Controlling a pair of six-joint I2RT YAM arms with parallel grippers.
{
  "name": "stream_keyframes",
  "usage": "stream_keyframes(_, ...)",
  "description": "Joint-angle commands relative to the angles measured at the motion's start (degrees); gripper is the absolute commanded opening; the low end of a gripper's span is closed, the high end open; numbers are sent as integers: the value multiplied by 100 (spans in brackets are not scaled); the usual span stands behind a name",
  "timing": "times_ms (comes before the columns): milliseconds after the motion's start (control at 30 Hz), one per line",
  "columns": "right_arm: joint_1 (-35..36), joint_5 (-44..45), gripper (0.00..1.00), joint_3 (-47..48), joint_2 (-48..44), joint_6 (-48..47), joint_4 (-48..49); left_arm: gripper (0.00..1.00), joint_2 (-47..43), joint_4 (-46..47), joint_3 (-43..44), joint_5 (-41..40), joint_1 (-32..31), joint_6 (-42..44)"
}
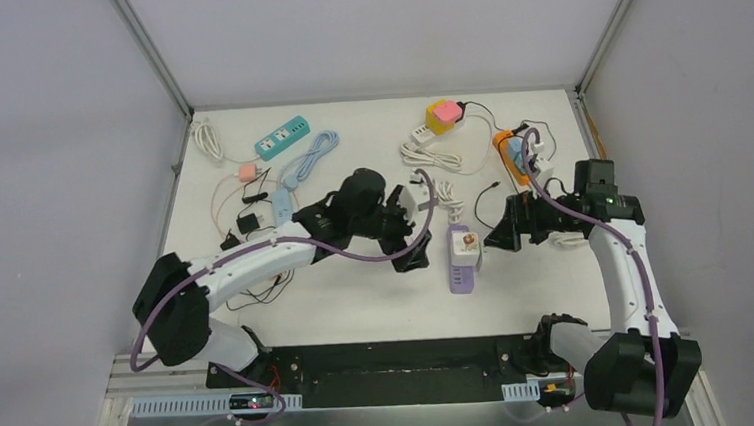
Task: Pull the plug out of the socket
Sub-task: Remove the plug from the socket.
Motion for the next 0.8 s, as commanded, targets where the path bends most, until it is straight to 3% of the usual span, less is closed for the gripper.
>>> stream_keyframes(0,53,746,99,-246,34,-471,665,94,630,406,539,-98,-298,851)
stream_keyframes(167,925,1891,97,-705,135,-976,822,93,1160,873,613,-331,-540,755)
stream_keyframes(467,1560,2558,92,-897,493,-402,1330,92,1221,1330,431,-648,-613,476)
stream_keyframes(767,1641,2800,74,-837,668,-307,1356,91,1266,1313,439,-653,-632,306)
